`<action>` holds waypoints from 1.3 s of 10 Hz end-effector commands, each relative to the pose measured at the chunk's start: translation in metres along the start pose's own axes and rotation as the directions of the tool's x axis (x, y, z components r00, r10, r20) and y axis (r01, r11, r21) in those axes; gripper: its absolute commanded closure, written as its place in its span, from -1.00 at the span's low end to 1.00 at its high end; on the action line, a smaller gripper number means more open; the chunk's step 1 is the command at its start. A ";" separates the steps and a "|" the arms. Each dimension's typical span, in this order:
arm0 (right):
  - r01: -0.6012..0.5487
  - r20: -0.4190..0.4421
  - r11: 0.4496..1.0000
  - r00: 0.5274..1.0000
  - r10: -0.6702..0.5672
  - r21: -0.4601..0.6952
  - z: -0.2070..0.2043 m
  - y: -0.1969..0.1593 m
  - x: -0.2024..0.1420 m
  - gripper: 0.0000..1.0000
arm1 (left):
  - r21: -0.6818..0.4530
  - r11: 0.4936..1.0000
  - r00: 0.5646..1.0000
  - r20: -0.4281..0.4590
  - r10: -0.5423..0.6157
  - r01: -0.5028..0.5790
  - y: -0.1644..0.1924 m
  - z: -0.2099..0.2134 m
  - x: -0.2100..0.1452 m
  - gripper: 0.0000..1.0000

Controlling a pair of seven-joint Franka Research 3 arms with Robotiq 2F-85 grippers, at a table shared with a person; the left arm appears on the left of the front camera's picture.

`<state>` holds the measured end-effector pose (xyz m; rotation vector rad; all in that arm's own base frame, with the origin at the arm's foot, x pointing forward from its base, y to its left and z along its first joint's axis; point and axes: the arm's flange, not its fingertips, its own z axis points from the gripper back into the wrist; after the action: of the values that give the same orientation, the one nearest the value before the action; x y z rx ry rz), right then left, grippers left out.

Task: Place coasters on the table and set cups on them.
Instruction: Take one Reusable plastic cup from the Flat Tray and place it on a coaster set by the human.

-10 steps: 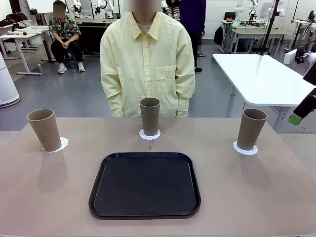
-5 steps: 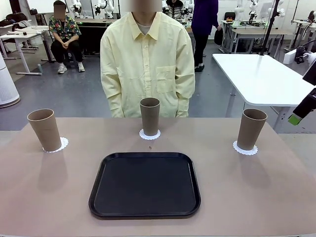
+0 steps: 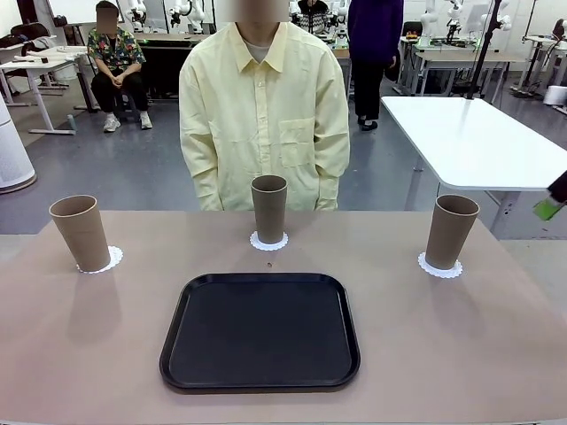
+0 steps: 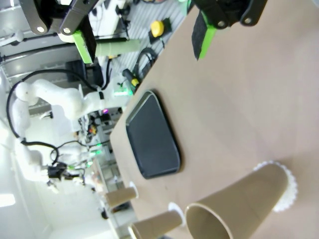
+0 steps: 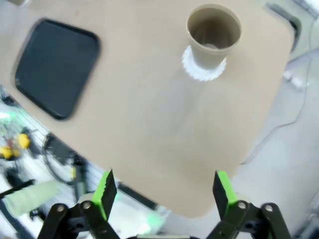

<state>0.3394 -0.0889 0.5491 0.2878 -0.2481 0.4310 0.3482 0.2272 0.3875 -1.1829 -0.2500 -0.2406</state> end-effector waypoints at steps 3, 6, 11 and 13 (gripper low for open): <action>0.293 -0.034 0.881 0.953 -0.303 0.370 -0.003 -0.084 -0.002 -1.00 | 0.003 1.000 1.000 -0.002 -0.003 0.003 -0.002 0.000 0.000 -1.00; 0.238 0.009 0.765 0.953 -0.303 0.598 -0.015 -0.127 -0.018 -1.00 | 0.003 1.000 1.000 -0.002 -0.003 0.003 -0.002 0.000 0.000 -1.00; 0.141 0.093 0.672 0.950 -0.300 0.727 -0.035 -0.158 -0.065 -1.00 | 0.003 1.000 1.000 -0.002 -0.003 0.003 -0.002 0.000 0.000 -1.00; 0.145 0.080 0.649 0.950 -0.303 0.747 -0.038 -0.163 -0.070 -1.00 | 0.003 1.000 1.000 -0.002 -0.003 0.003 -0.002 0.000 0.000 -1.00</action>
<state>0.3481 -0.2406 0.4517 1.1366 -0.2128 0.2163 0.3483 0.2271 0.3875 -1.1829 -0.2498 -0.2408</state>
